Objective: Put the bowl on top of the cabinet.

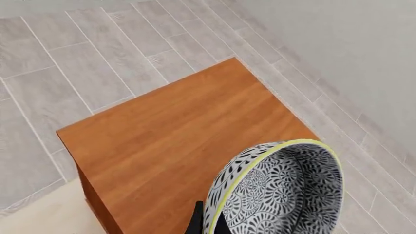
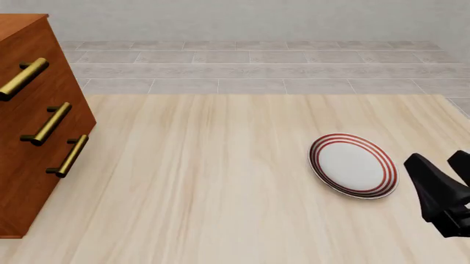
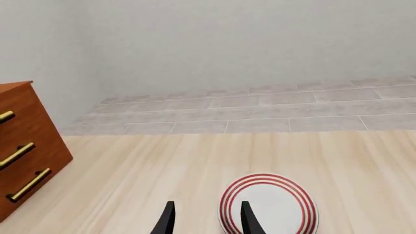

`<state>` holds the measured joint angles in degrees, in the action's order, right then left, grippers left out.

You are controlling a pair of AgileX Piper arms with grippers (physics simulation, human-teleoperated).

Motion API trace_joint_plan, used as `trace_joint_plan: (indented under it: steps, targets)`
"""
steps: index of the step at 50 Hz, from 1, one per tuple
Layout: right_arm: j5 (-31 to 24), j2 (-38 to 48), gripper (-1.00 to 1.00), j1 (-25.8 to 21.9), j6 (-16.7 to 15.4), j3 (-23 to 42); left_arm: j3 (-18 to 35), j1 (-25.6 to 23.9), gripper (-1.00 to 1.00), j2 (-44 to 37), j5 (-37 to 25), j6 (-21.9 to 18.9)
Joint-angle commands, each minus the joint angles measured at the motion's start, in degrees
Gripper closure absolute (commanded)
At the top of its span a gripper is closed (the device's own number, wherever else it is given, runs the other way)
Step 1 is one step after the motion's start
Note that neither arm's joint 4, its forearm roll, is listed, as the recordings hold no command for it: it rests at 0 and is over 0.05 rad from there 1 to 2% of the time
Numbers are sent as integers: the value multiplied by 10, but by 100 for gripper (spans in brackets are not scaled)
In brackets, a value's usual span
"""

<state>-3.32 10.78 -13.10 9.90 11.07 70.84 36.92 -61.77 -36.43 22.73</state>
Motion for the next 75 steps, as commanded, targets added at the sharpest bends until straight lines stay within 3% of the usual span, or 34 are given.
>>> trace_joint_plan:
  steps: [1,2,3,17,42,46,57,58,62,75]
  targets:
    - [5,1,-100,1,5,-5,6,-1,100,-7,-2,-11]
    - [5,1,-100,1,4,-5,9,1,100,-7,-1,-14]
    - [5,0,-100,1,4,-5,10,1,-100,-9,-3,-15]
    - [6,-1,-100,1,4,-7,2,4,-100,-6,4,-24]
    - [4,-1,-100,1,6,-6,89,23,-100,-7,-42,-37]
    - [4,-1,-100,1,7,-6,127,23,-100,-11,-70,-37]
    - [7,1,-100,0,7,-8,168,7,-100,-5,-101,-26]
    - [7,1,-100,0,7,-8,149,6,-100,2,-90,-27]
    - [7,0,-100,0,7,-7,192,-5,-100,-1,-120,-17]
    - [7,0,-100,0,7,-8,192,-23,-100,42,-156,-10]
